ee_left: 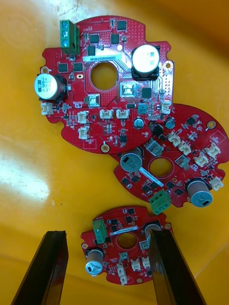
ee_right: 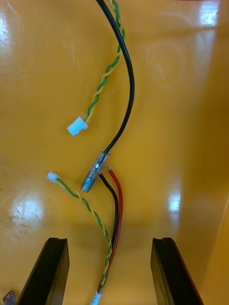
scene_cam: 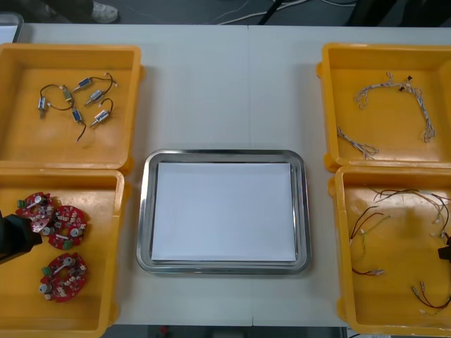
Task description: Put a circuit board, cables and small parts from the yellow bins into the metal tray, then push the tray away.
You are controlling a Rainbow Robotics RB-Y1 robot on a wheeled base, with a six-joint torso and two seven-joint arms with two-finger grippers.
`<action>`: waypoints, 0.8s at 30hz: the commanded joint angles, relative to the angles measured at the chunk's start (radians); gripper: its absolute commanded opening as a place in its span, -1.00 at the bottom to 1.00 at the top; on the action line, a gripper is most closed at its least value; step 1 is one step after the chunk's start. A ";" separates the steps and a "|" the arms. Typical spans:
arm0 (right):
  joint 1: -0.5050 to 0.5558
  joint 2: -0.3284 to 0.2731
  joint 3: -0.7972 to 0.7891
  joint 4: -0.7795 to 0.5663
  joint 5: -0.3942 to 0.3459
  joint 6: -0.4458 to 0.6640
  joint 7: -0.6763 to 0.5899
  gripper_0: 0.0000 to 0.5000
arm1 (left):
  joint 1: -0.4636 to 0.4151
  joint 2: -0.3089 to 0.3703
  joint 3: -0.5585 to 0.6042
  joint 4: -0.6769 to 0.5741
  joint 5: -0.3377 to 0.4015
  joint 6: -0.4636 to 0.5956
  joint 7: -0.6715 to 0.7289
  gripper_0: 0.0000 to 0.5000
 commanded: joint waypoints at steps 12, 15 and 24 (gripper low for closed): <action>0.024 0.035 0.038 0.016 0.034 -0.031 0.056 0.87 | 0.004 -0.062 -0.011 0.025 -0.042 0.009 0.079 1.00; 0.024 0.037 0.038 0.018 0.034 -0.031 0.056 0.40 | 0.013 -0.066 -0.011 0.025 -0.047 0.009 0.079 1.00; 0.025 0.040 0.038 0.018 0.037 -0.031 0.056 -0.04 | 0.044 -0.083 -0.013 0.028 -0.054 0.019 0.058 1.00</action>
